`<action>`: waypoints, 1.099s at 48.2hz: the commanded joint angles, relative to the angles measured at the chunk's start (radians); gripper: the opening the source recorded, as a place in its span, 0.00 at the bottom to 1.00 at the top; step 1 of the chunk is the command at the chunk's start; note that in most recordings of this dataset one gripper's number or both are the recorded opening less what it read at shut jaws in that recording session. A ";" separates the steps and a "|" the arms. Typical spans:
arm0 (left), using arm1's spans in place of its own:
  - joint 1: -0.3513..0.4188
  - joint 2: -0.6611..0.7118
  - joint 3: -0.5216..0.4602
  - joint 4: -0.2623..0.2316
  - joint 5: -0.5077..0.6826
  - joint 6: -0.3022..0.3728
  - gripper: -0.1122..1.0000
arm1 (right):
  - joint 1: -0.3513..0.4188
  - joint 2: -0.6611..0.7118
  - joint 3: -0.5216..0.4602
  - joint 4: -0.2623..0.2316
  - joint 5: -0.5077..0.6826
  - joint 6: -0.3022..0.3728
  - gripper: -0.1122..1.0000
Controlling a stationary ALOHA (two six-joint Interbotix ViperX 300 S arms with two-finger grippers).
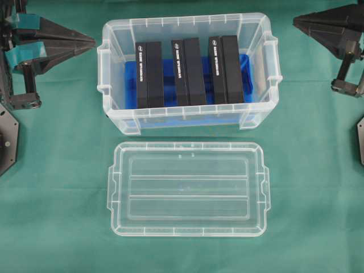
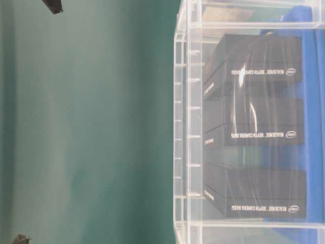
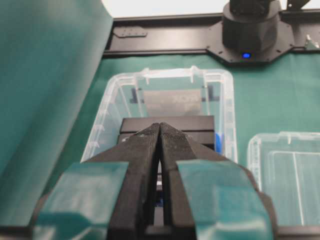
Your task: Clamp the lid of the box with both arms, then lift and open it.
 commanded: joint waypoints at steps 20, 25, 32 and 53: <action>-0.002 -0.003 -0.014 -0.002 -0.005 0.000 0.11 | 0.003 0.000 -0.012 0.002 -0.003 0.000 0.10; -0.003 -0.003 -0.012 -0.002 -0.005 -0.002 0.11 | 0.003 0.000 -0.012 0.002 -0.003 0.000 0.10; -0.008 -0.002 -0.012 -0.002 -0.005 -0.002 0.11 | 0.006 0.002 -0.006 0.002 -0.008 0.000 0.10; -0.051 -0.002 -0.005 -0.002 -0.005 -0.002 0.11 | 0.055 0.000 -0.003 0.002 -0.002 0.008 0.10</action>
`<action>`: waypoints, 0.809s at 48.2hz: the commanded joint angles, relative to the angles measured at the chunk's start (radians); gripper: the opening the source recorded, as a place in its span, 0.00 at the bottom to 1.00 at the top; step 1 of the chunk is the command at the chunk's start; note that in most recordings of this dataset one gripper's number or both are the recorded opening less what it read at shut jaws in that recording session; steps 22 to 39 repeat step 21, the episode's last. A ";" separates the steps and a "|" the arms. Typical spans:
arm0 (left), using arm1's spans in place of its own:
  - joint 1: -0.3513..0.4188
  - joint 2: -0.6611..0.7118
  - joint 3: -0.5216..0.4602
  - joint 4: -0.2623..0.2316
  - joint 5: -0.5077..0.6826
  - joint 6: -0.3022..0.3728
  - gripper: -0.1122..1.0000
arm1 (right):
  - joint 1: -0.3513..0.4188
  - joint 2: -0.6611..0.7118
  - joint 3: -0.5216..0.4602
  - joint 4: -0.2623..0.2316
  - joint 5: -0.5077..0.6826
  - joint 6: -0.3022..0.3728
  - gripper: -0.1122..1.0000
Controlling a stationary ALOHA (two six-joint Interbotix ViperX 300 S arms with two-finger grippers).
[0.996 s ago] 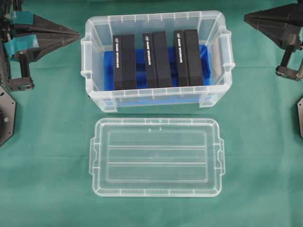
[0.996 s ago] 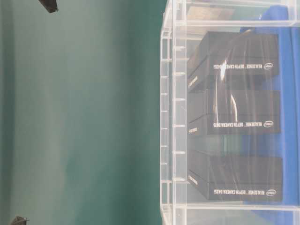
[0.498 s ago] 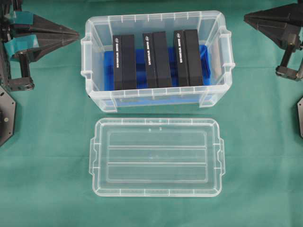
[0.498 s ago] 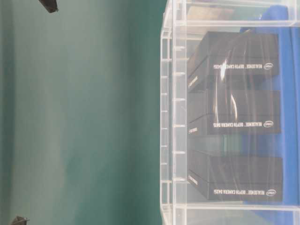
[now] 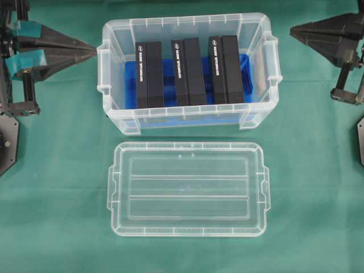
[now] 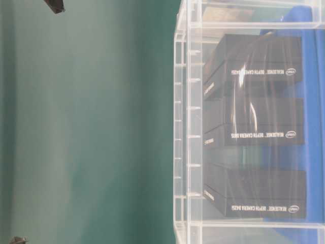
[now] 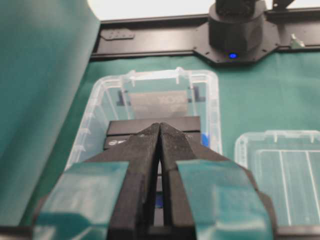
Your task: Clamp the lid of the box with both arms, then lift and open it.
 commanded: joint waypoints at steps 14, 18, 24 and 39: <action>-0.015 -0.018 0.006 -0.002 -0.008 -0.003 0.11 | 0.015 0.000 -0.012 0.002 -0.003 0.003 0.10; -0.020 -0.031 0.012 -0.002 -0.011 -0.003 0.11 | 0.018 0.000 -0.012 0.002 -0.003 0.003 0.10; -0.023 -0.038 0.017 -0.002 -0.009 -0.003 0.11 | 0.021 0.000 -0.011 0.002 -0.003 0.003 0.10; -0.023 -0.038 0.017 -0.002 -0.009 -0.003 0.11 | 0.021 0.000 -0.011 0.002 -0.003 0.003 0.10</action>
